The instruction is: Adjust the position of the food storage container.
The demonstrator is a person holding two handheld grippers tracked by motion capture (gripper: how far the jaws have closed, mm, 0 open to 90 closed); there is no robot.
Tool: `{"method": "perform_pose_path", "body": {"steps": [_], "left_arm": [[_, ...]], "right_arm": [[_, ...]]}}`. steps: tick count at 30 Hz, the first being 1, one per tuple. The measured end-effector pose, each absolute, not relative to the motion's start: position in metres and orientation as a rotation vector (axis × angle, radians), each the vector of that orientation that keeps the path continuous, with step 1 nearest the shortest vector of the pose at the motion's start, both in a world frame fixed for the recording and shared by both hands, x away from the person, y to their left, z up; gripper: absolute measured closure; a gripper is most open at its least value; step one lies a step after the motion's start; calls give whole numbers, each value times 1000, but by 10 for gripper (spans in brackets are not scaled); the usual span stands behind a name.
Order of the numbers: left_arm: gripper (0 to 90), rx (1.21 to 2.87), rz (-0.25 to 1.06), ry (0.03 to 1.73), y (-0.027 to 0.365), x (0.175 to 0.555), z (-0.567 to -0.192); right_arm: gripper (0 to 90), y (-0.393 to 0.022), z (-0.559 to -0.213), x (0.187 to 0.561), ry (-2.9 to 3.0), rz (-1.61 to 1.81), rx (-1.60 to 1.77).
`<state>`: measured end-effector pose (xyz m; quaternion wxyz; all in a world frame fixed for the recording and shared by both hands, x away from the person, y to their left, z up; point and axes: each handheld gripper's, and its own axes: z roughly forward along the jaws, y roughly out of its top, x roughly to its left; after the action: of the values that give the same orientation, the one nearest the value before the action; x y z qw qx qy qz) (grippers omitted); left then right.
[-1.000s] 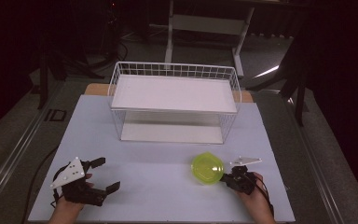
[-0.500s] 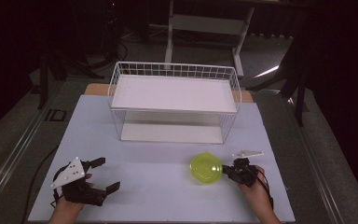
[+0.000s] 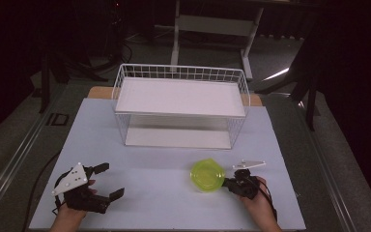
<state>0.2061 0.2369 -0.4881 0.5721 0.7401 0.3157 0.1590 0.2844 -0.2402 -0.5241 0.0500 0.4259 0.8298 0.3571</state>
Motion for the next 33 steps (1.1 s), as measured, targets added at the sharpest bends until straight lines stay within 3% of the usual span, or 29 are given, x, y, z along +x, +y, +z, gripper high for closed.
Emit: {"method": "perform_pose_path", "body": {"steps": [15, 33], "left_arm": [[9, 1736, 376, 738, 237, 205, -488], [9, 1747, 373, 730, 235, 206, -488]], "right_arm": [[900, -230, -520, 305, 2504, 1075, 1272], [900, -201, -521, 279, 2609, 1123, 1212]]}}
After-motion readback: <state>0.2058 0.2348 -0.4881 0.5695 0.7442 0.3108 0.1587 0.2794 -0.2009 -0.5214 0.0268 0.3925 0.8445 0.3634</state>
